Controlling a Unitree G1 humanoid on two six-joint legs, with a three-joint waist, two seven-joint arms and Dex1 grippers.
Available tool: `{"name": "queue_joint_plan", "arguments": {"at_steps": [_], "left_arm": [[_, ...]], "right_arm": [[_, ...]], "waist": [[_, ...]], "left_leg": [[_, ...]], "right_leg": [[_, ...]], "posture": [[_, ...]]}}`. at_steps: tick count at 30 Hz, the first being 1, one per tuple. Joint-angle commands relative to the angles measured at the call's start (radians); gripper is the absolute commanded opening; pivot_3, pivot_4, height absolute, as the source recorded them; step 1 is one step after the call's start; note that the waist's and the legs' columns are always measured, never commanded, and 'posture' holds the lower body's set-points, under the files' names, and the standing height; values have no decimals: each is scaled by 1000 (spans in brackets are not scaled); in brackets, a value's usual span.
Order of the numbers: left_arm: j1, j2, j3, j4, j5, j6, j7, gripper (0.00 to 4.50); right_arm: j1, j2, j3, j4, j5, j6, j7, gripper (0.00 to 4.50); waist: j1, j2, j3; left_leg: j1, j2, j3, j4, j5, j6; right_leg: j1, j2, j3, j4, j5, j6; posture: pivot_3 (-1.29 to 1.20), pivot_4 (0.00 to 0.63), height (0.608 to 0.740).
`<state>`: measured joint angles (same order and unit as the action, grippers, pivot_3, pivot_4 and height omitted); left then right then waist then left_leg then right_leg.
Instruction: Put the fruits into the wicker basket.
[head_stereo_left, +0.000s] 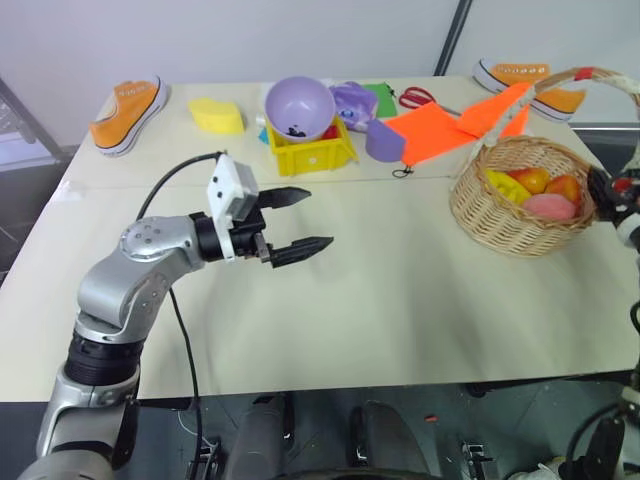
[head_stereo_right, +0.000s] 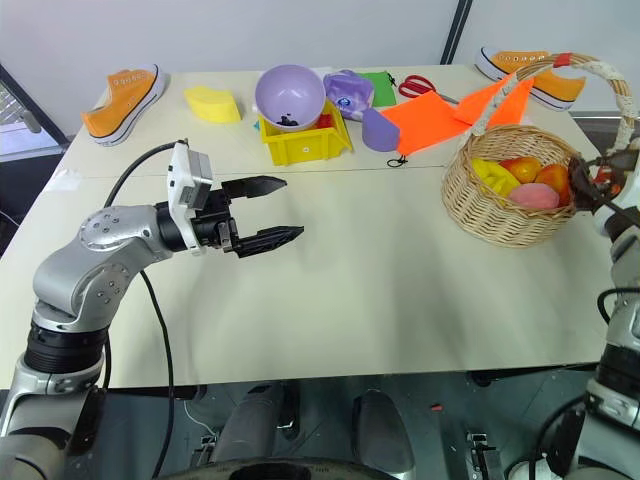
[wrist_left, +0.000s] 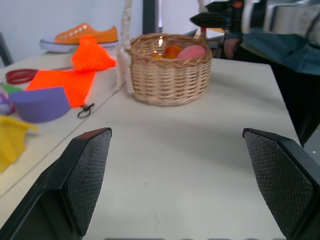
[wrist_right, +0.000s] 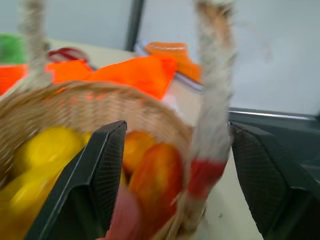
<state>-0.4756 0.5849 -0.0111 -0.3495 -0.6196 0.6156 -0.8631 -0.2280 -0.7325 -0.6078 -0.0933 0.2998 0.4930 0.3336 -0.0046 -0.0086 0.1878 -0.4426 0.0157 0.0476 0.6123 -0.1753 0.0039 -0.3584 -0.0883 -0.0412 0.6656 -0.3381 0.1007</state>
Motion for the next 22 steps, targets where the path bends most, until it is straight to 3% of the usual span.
{"name": "queue_joint_plan", "arguments": {"at_steps": [1, 7, 10, 16, 22], "left_arm": [[56, 45, 71, 22, 14, -22, 0, 4500], [159, 85, 145, 82, 61, -102, 10, 4500], [212, 86, 172, 102, 87, -128, 36, 4500], [313, 71, 224, 114, 117, -137, 115, 4500], [391, 72, 273, 82, 114, -147, 141, 4500]], "right_arm": [[113, 1, -125, -140, 54, -42, 65, 3467], [310, 38, -134, -321, 169, -50, 214, 3467], [361, 48, -9, -424, 214, -42, 288, 3467], [239, 96, 267, -433, 206, -38, 292, 3467], [158, 86, 332, -337, 183, -67, 326, 3467]], "waist": [[0, 0, 0], [-10, 0, 0], [-10, 1, 0], [-9, 0, 0], [1, 0, 0]], "left_leg": [[0, 0, 0, 0, 0, 0], [1, 2, 0, 0, 0, 0], [1, 2, 0, 0, 0, 0], [1, 2, 1, 0, -1, 0], [-1, 0, 1, -1, -1, 0]], "right_leg": [[0, 0, 0, 0, 0, 0], [0, -1, 1, 0, 0, 0], [0, -1, 2, 0, 0, -1], [-1, -3, 2, -1, 0, -2], [-3, -6, 2, -2, 0, -2]], "posture": [[0, 150, 738], [0, 150, 738], [0, 150, 738], [0, 150, 738], [0, 150, 738]]}}
